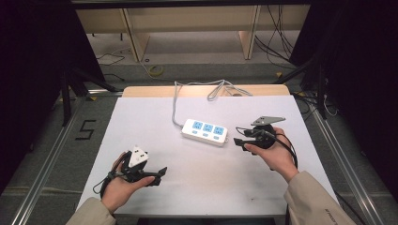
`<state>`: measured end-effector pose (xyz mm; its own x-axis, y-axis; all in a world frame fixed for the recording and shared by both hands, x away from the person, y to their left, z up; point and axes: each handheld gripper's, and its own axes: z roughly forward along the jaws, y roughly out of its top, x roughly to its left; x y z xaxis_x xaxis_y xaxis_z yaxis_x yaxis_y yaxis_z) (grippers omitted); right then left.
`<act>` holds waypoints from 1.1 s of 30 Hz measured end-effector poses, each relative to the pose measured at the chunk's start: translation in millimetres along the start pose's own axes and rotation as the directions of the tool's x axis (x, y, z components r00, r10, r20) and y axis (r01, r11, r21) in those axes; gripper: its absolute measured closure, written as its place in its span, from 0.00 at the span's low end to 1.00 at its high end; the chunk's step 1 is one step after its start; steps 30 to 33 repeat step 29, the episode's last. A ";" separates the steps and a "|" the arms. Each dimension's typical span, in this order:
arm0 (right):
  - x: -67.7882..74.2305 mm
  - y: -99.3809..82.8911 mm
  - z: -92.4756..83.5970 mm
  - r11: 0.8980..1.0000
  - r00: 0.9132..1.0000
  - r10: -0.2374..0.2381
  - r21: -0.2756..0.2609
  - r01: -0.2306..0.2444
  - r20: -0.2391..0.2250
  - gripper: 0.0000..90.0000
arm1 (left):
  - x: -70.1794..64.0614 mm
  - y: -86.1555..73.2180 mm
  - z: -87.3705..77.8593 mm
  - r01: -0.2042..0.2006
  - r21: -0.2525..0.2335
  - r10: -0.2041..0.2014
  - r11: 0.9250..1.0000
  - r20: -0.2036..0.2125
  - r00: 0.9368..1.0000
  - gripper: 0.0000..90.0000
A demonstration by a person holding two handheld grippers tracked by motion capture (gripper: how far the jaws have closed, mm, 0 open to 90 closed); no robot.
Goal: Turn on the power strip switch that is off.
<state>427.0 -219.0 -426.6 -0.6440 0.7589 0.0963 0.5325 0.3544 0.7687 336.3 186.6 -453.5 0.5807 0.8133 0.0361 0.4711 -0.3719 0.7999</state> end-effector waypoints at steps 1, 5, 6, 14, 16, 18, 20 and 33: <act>-0.2 -2.5 -2.2 1.000 1.000 0.004 -0.004 -0.004 0.000 0.46 | 0.0 0.0 0.0 0.000 0.000 0.000 1.000 0.000 1.000 0.10; -0.7 -13.3 -11.7 1.000 1.000 0.007 -0.021 -0.007 0.001 0.43 | 0.0 -0.1 0.1 0.001 -0.001 -0.001 1.000 0.001 1.000 0.10; -1.0 -16.2 -14.6 1.000 1.000 0.010 -0.026 -0.010 0.001 0.43 | 0.0 -0.1 0.1 0.001 -0.001 -0.001 1.000 0.001 1.000 0.10; 0.0 -41.9 -38.9 0.997 1.000 0.023 -0.071 -0.022 0.011 0.40 | 0.0 -0.3 -0.2 0.002 -0.004 -0.002 1.000 0.000 1.000 0.10; 1.2 -48.0 -43.4 0.996 1.000 0.024 -0.080 -0.023 0.010 0.39 | -0.1 -0.3 -0.3 0.002 -0.003 -0.002 1.000 0.000 1.000 0.10; 2.4 -52.9 -47.9 0.996 1.000 0.025 -0.087 -0.024 0.013 0.39 | -0.2 -0.3 -0.3 0.002 -0.004 -0.002 1.000 -0.001 1.000 0.10; 3.6 -57.1 -51.5 0.995 1.000 0.025 -0.095 -0.024 0.013 0.38 | -0.2 -0.2 -0.3 0.002 -0.003 -0.002 1.000 0.000 1.000 0.10; 3.5 -62.5 -59.6 0.993 0.999 0.029 -0.118 -0.026 0.023 0.36 | -1.1 0.4 0.1 -0.001 -0.002 0.001 1.000 0.004 1.000 0.10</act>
